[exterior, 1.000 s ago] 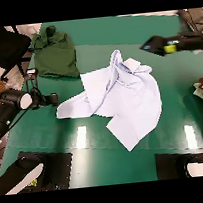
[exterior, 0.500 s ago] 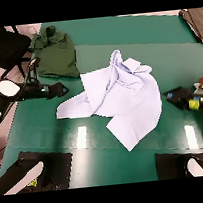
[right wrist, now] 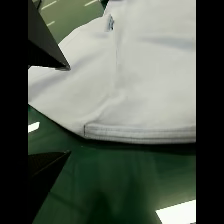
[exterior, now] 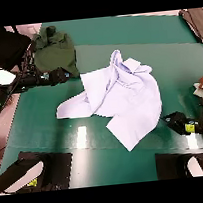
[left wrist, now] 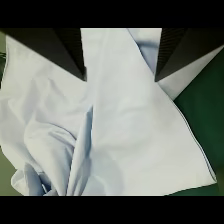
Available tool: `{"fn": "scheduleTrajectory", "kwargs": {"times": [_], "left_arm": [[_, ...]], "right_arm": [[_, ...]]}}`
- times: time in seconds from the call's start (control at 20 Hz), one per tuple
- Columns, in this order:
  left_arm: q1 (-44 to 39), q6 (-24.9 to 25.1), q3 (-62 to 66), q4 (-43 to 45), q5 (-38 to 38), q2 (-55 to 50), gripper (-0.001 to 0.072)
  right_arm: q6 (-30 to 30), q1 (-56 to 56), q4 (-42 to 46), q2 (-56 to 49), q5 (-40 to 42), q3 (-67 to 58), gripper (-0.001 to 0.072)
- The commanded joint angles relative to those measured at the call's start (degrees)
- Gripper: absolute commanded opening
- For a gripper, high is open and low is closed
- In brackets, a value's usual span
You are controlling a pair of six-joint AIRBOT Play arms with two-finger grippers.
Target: Fold the shirts.
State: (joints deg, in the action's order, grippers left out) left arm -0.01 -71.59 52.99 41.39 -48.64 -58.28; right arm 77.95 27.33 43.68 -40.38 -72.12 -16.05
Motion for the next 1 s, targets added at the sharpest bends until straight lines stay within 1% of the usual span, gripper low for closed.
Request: {"fn": "scheduleTrajectory", "kwargs": {"times": [0.0, 0.1, 0.25, 0.3, 0.35, 0.45, 0.5, 0.55, 0.6, 0.65, 0.7, 0.75, 0.8, 0.85, 0.9, 0.95], "left_arm": [[0.04, 0.72, 0.39, -0.39, -0.04, -0.17, 0.0489], [0.04, 0.7, 0.39, 0.24, -0.2, -0.17, 0.0489], [0.04, 0.68, 0.39, 1.11, -1.11, -0.17, 0.0489], [0.04, 0.55, 0.39, 1.9, -1.92, -0.17, 0.0489], [0.07, 0.5, 0.39, 3.04, -2.95, -0.17, 0.0489], [0.04, -0.5, 0.39, 7.85, -6.14, -0.17, 0.0489], [0.04, -1.55, 0.39, 12.11, -8.85, -0.15, 0.0489], [0.04, -3.72, 0.37, 18.45, -12.83, -0.15, 0.0489], [0.04, -6.91, 0.37, 25.53, -17.09, -0.15, 0.0489], [0.04, -11.37, 0.37, 33.44, -21.88, -0.15, 0.0489], [0.04, -14.64, 0.26, 41.18, -27.19, -0.15, 0.0491], [0.07, -15.65, 0.0, 45.97, -30.86, -0.13, 0.0544], [0.04, -16.65, -0.72, 47.17, -31.87, -0.09, 0.0621], [0.04, -16.65, -1.99, 44.76, -31.91, -0.11, 0.062], [0.04, -15.82, -3.69, 39.36, -31.93, -0.11, 0.062], [-0.07, -12.61, -5.7, 30.82, -31.91, -0.13, 0.062]], "right_arm": [[1.44, -3.63, -0.24, -5.53, 5.57, 0.92, 0.056], [0.48, -8.41, -3.96, -9.57, 9.97, 0.79, 0.0559], [0.46, -19.17, -8.26, -16.06, 18.01, -2.03, 0.0555], [0.66, -22.43, -8.76, -18.23, 20.04, -3.43, 0.0526], [0.66, -25.22, -9.68, -20.65, 21.7, -5.07, 0.0485], [0.61, -28.81, -9.64, -24.3, 23.26, -8.61, 0.0355], [0.55, -29.73, -9.53, -25.0, 23.43, -10.1, 0.0274], [0.42, -30.29, -9.42, -24.83, 23.76, -11.37, 0.0165], [0.44, -30.34, -9.01, -23.78, 24.39, -12.2, 0.0067], [0.46, -30.14, -8.76, -22.36, 25.14, -12.63, 0.0023], [1.66, -29.49, -7.48, -20.59, 25.66, -12.96, 0.0023], [2.78, -28.37, -6.01, -18.82, 25.7, -12.92, 0.0023], [3.56, -27.02, -4.48, -17.05, 25.46, -12.87, 0.0023], [3.61, -25.77, -4.5, -15.56, 24.94, -12.83, 0.0023], [3.61, -24.9, -4.5, -14.1, 24.26, -12.83, 0.0023], [3.61, -24.06, -4.48, -12.66, 23.56, -12.83, 0.0023]]}}
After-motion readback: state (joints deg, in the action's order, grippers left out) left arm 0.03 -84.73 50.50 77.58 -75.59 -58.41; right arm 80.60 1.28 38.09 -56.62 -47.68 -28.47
